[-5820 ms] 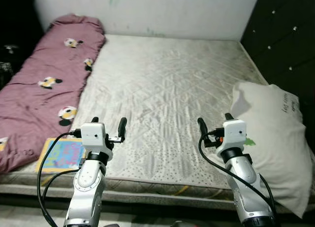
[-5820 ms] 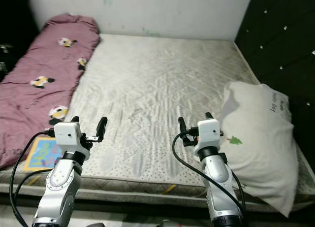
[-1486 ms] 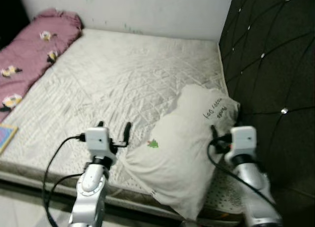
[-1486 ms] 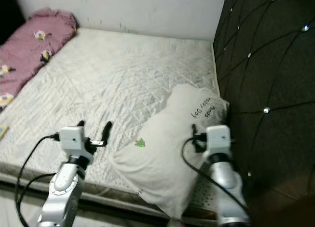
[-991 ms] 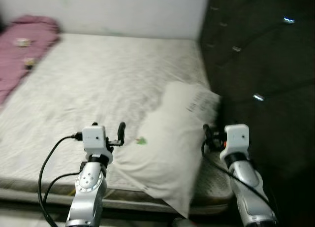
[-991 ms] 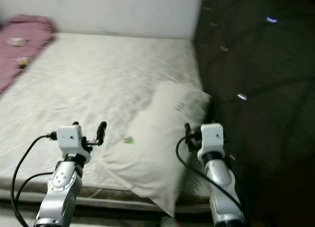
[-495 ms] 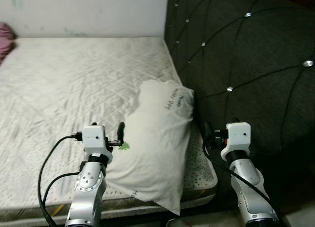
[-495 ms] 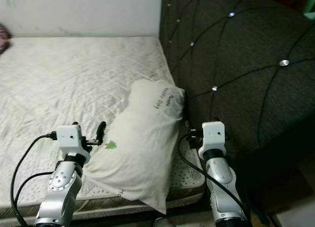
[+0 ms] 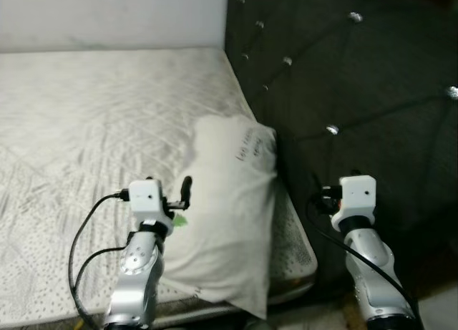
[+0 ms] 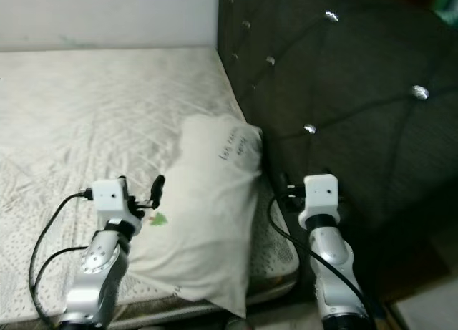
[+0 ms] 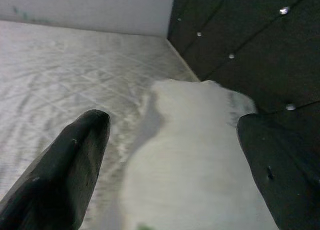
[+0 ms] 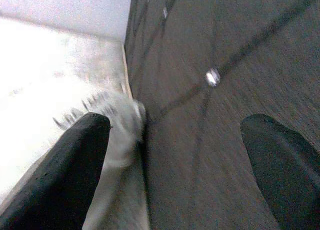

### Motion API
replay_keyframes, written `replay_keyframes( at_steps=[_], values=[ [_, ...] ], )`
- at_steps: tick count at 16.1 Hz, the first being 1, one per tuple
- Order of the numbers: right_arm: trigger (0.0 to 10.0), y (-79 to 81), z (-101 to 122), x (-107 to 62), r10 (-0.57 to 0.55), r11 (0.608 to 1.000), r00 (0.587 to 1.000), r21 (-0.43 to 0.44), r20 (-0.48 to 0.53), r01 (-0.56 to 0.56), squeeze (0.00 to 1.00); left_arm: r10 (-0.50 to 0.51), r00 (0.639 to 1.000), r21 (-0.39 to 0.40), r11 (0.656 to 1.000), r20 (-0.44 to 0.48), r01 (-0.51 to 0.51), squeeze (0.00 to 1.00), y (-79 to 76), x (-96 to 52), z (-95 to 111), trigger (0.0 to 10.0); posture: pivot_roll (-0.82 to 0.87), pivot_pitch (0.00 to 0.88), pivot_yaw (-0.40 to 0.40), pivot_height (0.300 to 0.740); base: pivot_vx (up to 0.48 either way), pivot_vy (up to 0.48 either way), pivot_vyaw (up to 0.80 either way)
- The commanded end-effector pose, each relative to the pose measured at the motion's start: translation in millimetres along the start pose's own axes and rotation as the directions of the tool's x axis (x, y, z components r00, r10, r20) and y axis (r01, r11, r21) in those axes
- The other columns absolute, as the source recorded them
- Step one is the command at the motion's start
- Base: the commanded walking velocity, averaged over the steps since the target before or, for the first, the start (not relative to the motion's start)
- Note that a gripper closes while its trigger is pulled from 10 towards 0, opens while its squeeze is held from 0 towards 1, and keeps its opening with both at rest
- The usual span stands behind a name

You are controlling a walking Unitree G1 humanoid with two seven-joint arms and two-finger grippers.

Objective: Clean up the room

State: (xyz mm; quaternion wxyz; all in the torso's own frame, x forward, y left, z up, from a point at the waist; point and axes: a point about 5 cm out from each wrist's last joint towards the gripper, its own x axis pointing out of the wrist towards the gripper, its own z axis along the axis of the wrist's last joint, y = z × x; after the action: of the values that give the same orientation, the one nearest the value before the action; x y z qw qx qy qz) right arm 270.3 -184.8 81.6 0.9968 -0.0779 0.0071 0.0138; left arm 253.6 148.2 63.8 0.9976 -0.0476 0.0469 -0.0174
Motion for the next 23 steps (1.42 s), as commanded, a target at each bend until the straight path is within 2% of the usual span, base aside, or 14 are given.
replay_keyframes(
  at_steps=[1, 7, 8, 11, 14, 17, 21, 23],
  values=[
    [10.0, -6.6, -5, -3.9, -0.015, 1.000, 1.000, -0.011, -0.022, 0.014, 0.00, 0.001, 1.000, -0.007, 1.000, -0.004, -0.001, 0.00, -2.8, -0.3, -1, 10.0, -0.05, 0.000, -0.012, 0.740, 0.000, 0.000, 0.00],
    [10.0, -3.2, -4, -4.6, 0.004, 1.000, 1.000, -0.009, -0.011, -0.004, 0.00, 0.020, 1.000, 0.025, 0.999, 0.002, -0.020, 0.00, -1.6, -1.5, 0, 10.0, -0.05, 0.000, -0.012, 0.740, 0.000, 0.000, 0.00],
    [10.0, -1.0, -4, -5.0, 0.035, 0.999, 0.999, -0.022, -0.015, -0.036, 0.00, 0.041, 0.999, 0.036, 0.999, -0.001, -0.041, 0.00, -0.7, -1.4, 0, 10.0, -0.05, 0.000, -0.014, 0.740, 0.000, 0.000, 0.00],
    [10.0, 3.3, -3, -6.5, 0.061, 0.998, 0.998, -0.015, -0.004, -0.061, 0.00, 0.054, 0.998, 0.022, 0.998, -0.009, -0.054, 0.00, 1.5, -2.2, -1, 10.0, -0.04, 0.000, -0.018, 0.740, 0.000, 0.000, 0.70],
    [10.0, 4.0, -5, -6.9, 0.062, 0.998, 0.998, -0.011, -0.012, -0.062, 0.00, 0.069, 0.998, 0.035, 0.997, -0.010, -0.068, 0.00, 9.1, -10.0, -5, 10.0, -0.03, 0.007, -0.028, 0.740, 0.000, 0.000, 0.20],
    [10.0, 5.2, -5, -8.1, 0.064, 0.998, 0.998, 0.016, -0.011, -0.064, 0.00, 0.061, 0.998, 0.093, 0.994, 0.019, -0.063, 0.00, 15.3, -15.9, -4, 10.0, -0.02, 0.021, -0.039, 0.740, 0.000, 0.000, 0.00],
    [10.0, 6.2, -6, -11.0, 0.074, 0.997, 0.997, 0.021, -0.015, -0.074, 0.00, 0.091, 0.996, 0.066, 0.994, -0.005, -0.091, 0.00, 17.9, -20.8, -8, 10.0, -0.01, 0.028, -0.041, 0.740, 0.000, 0.000, 0.00],
    [10.0, 6.0, -6, -11.7, 0.072, 0.997, 0.997, 0.026, -0.017, -0.072, 0.00, 0.080, 0.997, 0.078, 0.994, -0.002, -0.080, 0.00, 17.7, -21.3, -8, 10.0, -0.02, 0.029, -0.039, 0.706, 0.000, 0.000, 0.00]
  ],
)
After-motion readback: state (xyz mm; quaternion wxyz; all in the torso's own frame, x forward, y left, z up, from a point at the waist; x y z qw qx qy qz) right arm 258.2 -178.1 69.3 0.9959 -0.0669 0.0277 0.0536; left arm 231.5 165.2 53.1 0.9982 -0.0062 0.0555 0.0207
